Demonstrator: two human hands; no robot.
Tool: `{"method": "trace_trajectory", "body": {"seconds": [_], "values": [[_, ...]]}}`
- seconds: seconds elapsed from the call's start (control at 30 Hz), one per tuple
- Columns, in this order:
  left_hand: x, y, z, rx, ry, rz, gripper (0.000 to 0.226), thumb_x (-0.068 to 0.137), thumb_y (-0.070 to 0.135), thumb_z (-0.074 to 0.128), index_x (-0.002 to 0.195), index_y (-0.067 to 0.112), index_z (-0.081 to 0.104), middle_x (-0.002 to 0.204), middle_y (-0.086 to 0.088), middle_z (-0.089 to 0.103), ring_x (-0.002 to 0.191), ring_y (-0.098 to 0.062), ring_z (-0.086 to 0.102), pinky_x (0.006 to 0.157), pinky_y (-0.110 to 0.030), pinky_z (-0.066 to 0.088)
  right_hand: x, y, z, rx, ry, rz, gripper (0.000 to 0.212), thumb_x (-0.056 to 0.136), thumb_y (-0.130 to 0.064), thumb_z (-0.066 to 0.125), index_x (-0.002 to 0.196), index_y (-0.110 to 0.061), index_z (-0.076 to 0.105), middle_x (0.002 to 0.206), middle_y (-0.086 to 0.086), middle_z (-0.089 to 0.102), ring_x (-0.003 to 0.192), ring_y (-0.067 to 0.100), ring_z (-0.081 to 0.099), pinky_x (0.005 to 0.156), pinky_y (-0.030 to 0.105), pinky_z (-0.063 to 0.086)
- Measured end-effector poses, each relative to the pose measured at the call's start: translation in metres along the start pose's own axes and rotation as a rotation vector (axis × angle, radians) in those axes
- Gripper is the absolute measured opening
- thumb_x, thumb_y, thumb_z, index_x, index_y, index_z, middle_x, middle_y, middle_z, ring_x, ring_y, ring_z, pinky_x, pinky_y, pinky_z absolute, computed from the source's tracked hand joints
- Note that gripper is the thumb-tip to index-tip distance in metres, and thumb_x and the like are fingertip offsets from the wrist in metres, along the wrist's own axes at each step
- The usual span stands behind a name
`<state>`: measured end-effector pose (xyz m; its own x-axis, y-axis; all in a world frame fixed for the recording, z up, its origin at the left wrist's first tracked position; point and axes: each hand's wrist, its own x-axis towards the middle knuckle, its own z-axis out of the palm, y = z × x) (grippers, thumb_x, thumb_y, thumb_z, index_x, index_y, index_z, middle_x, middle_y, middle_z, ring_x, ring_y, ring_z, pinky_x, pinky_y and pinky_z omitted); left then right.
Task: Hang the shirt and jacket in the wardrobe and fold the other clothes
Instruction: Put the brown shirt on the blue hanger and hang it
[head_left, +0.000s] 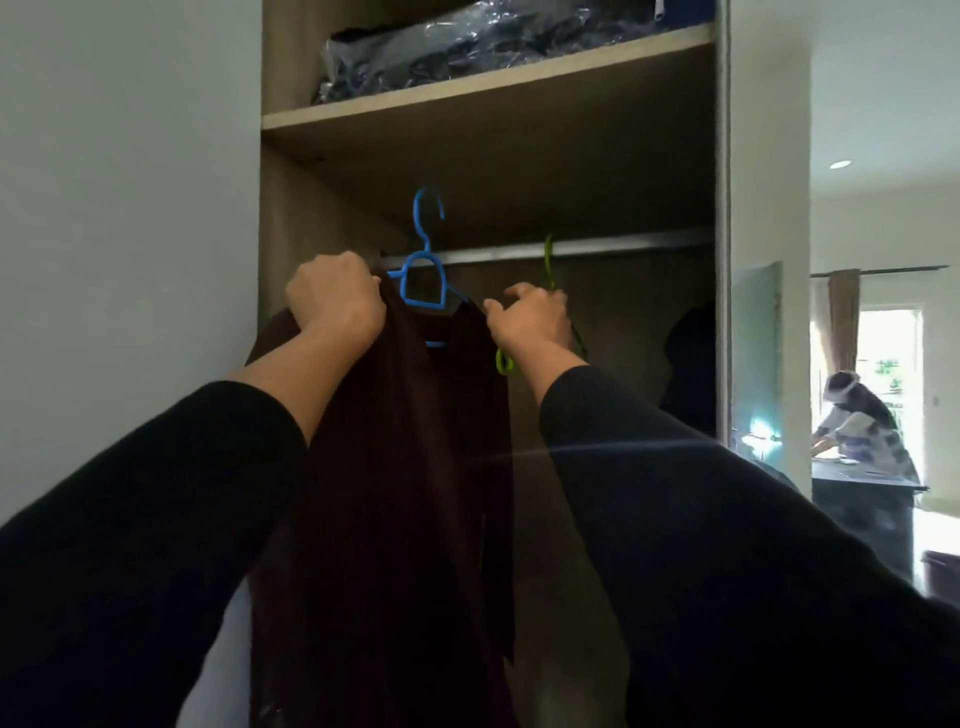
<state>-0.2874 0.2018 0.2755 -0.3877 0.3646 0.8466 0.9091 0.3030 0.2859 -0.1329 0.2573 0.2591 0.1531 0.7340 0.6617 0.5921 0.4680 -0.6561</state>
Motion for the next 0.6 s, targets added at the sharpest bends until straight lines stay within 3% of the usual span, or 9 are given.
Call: {"method": "trace_trajectory", "body": {"seconds": [0.1, 0.33, 0.6], "values": [[0.013, 0.011, 0.015, -0.011, -0.002, 0.026, 0.035, 0.097, 0.033, 0.049, 0.099, 0.002, 0.065, 0.091, -0.016, 0.064, 0.090, -0.033, 0.061, 0.067, -0.037, 0.042, 0.011, 0.001, 0.003, -0.001, 0.008, 0.011, 0.042, 0.088, -0.037, 0.059, 0.128, -0.024, 0.058, 0.139, 0.010, 0.041, 0.123, 0.029, 0.050, 0.101, 0.033, 0.041], [0.036, 0.033, 0.040, 0.001, -0.010, 0.097, 0.025, 0.096, 0.022, 0.051, 0.105, 0.002, 0.064, 0.105, -0.018, 0.064, 0.100, -0.035, 0.060, 0.067, -0.036, 0.040, 0.028, 0.001, 0.012, 0.008, 0.031, 0.114, 0.038, 0.084, -0.024, 0.064, 0.118, -0.007, 0.062, 0.127, 0.012, 0.056, 0.113, 0.028, 0.059, 0.087, 0.032, 0.051], [0.048, 0.054, 0.067, -0.017, -0.020, 0.102, 0.019, 0.096, 0.014, 0.052, 0.103, 0.003, 0.064, 0.102, -0.017, 0.065, 0.098, -0.032, 0.062, 0.064, -0.036, 0.041, 0.034, 0.003, 0.019, 0.011, 0.055, 0.163, 0.037, 0.090, -0.017, 0.060, 0.124, -0.001, 0.055, 0.130, 0.016, 0.054, 0.117, 0.029, 0.058, 0.092, 0.033, 0.050]]}}
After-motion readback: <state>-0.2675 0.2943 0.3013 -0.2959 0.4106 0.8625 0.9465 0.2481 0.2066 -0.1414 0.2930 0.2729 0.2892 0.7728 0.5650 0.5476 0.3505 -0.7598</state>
